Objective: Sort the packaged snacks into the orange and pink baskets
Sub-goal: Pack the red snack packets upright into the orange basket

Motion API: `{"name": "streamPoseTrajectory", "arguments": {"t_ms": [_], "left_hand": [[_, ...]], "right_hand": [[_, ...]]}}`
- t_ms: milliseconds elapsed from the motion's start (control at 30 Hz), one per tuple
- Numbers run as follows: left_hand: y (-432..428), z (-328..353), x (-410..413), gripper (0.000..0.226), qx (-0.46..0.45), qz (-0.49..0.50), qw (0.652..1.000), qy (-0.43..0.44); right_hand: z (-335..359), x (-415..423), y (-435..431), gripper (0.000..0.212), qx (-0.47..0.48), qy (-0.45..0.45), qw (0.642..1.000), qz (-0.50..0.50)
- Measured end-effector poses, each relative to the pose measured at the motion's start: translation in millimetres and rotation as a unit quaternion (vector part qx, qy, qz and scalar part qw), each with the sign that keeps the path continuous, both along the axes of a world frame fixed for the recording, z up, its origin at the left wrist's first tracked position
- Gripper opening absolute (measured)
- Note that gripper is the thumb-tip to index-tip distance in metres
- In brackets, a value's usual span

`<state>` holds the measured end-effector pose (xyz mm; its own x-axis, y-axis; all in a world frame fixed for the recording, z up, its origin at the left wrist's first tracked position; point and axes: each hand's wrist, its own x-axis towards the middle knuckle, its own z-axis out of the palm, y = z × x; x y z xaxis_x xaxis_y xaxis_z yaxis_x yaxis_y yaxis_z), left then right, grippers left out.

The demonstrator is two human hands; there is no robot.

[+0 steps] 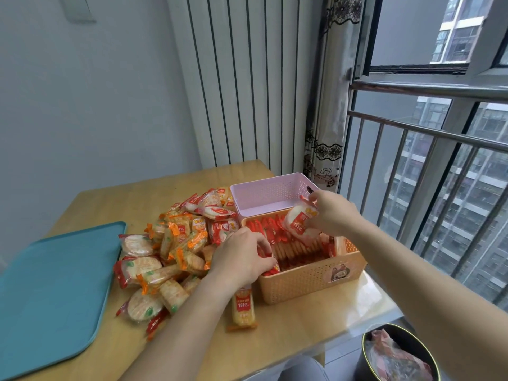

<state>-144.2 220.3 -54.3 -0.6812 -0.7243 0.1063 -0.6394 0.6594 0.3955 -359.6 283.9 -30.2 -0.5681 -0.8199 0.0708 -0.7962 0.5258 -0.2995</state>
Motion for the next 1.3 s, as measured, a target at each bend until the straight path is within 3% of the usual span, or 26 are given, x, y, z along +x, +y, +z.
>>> {"name": "streamPoseTrajectory", "arguments": {"t_ms": [100, 200, 333, 467, 600, 767, 900, 1000, 1100, 1167, 1233, 1300], "left_hand": [[-5, -2, 2, 0.019, 0.023, -0.014, 1.000, 0.015], [-12, -2, 5, 0.013, 0.045, -0.031, 0.998, 0.041], [-15, -3, 6, 0.018, 0.075, -0.021, 0.993, 0.093], [-12, 0, 3, 0.020, 0.072, 0.006, 0.974, 0.214], [-6, 2, -4, 0.027, 0.108, -0.045, 0.960, 0.253], [-4, -6, -11, 0.050, 0.125, -0.097, 0.955, 0.252], [-4, -14, -13, 0.051, 0.120, -0.131, 0.966, 0.187], [-5, -13, -15, 0.045, 0.026, -0.125, 0.989, 0.077], [-3, -9, -17, 0.022, -0.073, -0.122, 0.990, -0.007], [1, -8, -20, 0.021, -0.083, -0.108, 0.991, -0.001], [5, -6, -24, 0.023, -0.071, -0.089, 0.993, 0.034], [7, -5, -28, 0.036, -0.077, -0.098, 0.992, 0.014]], "right_hand": [[22, -3, 8, 0.033, -0.046, -0.071, 0.992, 0.090], [42, 6, 22, 0.030, -0.060, -0.078, 0.971, 0.216], [31, 28, 22, 0.020, -0.038, -0.003, 0.955, 0.296], [5, 47, 19, 0.026, -0.027, 0.117, 0.936, 0.332], [6, 48, 23, 0.028, -0.048, 0.169, 0.929, 0.327], [-5, 46, 23, 0.041, -0.001, 0.055, 0.946, 0.318], [-12, 38, 31, 0.039, -0.006, -0.041, 0.951, 0.305], [5, 20, 42, 0.038, -0.084, -0.112, 0.960, 0.243], [14, -5, 48, 0.020, -0.133, -0.028, 0.983, 0.127], [14, -16, 50, 0.009, -0.082, 0.040, 0.995, 0.046], [8, -15, 48, 0.033, 0.022, 0.058, 0.998, -0.001], [3, -10, 46, 0.045, 0.091, 0.069, 0.993, -0.004]]}}
